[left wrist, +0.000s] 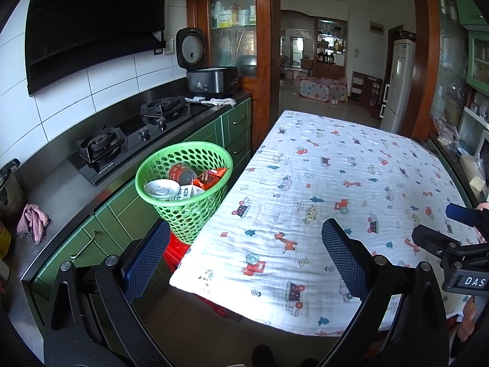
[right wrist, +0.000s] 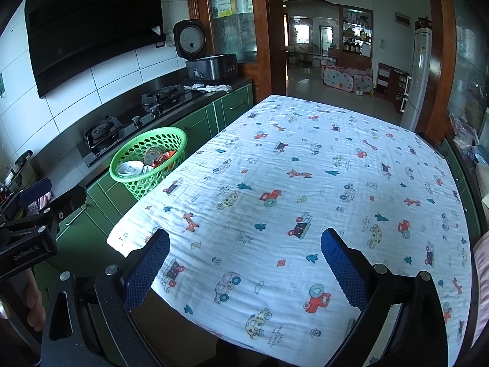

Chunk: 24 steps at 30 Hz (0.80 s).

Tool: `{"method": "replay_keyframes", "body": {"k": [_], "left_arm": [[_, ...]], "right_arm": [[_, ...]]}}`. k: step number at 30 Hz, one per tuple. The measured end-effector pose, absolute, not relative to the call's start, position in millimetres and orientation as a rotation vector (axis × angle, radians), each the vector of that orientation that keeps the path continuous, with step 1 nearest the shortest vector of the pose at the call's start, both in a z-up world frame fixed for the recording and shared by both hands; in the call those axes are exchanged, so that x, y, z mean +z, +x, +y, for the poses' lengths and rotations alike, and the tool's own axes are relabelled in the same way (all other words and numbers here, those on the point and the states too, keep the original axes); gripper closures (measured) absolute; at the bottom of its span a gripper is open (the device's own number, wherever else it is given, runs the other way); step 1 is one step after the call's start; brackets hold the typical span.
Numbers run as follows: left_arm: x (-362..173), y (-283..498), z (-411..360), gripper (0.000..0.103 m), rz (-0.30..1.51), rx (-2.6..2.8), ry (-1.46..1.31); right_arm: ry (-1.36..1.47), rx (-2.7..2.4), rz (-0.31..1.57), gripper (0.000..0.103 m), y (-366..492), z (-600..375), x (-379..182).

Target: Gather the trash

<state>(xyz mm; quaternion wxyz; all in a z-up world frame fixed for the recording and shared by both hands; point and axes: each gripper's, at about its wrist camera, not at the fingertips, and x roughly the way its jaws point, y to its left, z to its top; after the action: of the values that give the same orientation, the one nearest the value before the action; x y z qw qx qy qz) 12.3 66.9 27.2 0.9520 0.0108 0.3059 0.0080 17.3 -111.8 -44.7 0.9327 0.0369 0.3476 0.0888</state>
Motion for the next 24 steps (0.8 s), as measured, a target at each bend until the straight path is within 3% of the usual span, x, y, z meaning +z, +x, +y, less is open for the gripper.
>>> {"method": "replay_keyframes", "body": {"k": [24], "left_arm": [[26.8,14.8,66.7,0.005,0.633,-0.003,0.013]], "right_arm": [[0.072,0.177,0.716,0.007,16.5,-111.7,-45.0]]}}
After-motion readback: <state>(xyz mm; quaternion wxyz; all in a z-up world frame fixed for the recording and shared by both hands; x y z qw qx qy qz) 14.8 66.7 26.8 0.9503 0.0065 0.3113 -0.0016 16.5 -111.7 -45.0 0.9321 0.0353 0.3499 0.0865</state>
